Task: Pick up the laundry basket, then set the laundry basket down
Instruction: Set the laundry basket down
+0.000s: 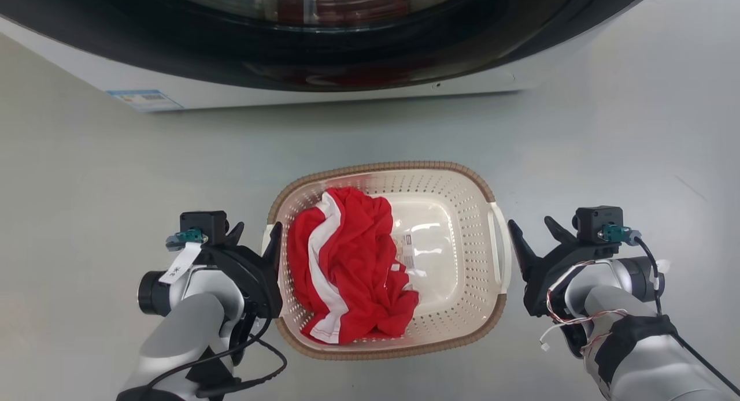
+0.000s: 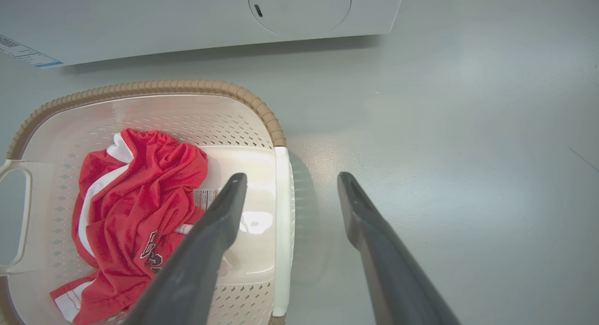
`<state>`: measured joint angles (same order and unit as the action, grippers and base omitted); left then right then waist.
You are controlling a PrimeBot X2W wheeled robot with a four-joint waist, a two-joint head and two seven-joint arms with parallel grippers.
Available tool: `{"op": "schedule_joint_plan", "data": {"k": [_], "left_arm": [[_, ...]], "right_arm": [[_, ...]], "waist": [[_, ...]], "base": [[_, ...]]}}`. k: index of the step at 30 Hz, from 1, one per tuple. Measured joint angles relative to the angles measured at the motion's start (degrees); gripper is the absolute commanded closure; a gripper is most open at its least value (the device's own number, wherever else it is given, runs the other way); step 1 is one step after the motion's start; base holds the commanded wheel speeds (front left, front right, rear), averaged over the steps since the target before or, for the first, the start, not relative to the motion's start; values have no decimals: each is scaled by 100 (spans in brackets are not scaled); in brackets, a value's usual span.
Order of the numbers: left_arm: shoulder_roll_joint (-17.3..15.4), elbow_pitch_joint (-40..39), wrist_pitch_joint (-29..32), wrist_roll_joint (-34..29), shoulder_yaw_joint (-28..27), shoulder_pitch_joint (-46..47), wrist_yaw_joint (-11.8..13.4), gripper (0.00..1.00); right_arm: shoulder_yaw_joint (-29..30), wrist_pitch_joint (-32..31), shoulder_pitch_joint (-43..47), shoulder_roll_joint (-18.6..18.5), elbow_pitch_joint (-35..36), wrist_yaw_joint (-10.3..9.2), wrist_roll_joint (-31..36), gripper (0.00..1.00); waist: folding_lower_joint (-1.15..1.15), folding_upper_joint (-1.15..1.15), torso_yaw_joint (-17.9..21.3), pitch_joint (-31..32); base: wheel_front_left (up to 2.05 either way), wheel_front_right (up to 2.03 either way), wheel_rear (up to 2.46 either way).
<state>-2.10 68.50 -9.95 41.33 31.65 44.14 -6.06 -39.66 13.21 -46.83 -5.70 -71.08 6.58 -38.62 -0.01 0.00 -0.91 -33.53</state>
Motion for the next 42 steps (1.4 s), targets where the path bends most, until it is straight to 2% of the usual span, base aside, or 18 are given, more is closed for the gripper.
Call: {"op": "schedule_joint_plan", "data": {"k": [18, 27, 42], "left_arm": [[-215, -185, -415, -172, 4, -488, -35, 0], [-376, -600, -435, -229, -148, -867, 167, 0], [-693, -2237, -435, -689, -461, -1737, 731, 0]], "right_arm": [[113, 105, 520, -1, 252, -4, -19, 0], [394, 105, 908, -133, 788, -164, -20, 0], [799, 107, 1623, -493, 2169, -536, 292, 0]], "waist": [[0, 0, 40, 1140], [0, 0, 90, 1765], [0, 0, 127, 2661]], "base": [[0, 0, 0], [0, 0, 0], [0, 0, 0]]}}
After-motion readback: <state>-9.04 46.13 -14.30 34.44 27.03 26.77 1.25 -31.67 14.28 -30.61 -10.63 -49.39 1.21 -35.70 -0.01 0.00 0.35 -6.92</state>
